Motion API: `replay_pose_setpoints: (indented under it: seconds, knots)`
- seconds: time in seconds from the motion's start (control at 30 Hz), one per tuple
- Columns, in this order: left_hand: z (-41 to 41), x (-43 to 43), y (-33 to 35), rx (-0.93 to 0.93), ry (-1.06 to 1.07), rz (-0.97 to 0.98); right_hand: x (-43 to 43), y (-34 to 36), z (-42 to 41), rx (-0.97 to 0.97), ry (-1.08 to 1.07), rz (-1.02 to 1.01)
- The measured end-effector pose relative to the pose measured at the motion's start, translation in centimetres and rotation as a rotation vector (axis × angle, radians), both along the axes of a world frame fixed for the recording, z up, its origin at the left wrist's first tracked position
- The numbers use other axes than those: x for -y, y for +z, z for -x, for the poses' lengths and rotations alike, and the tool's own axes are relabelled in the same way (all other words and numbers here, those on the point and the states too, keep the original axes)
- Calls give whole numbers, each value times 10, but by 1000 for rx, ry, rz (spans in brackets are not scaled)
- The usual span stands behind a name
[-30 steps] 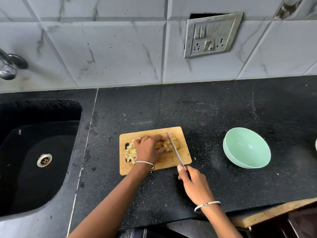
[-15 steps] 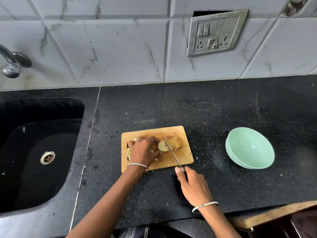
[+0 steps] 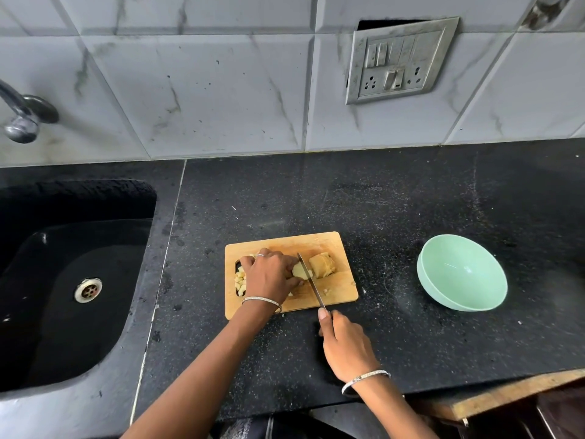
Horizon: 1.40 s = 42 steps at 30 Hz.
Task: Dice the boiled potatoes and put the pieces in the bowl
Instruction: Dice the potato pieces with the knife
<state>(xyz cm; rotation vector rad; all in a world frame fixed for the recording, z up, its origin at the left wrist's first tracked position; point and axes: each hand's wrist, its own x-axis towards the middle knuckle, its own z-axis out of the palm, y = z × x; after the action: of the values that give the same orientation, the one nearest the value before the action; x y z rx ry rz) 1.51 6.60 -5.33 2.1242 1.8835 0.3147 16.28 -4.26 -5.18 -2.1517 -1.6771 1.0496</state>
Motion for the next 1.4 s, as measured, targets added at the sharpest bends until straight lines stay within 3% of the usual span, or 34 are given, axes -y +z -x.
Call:
replay_pose_setpoints:
  seconds: [0.2,0.8,1.4]
  knots:
    - [-2,-4,3,59,17,35,-11,7,13,120,-6,41]
    - [-1,-3,3,143,92,72,20,10,-18,132,-1,62]
    - [2,-4,2,131,127,49,-3,9,11,125,16,38]
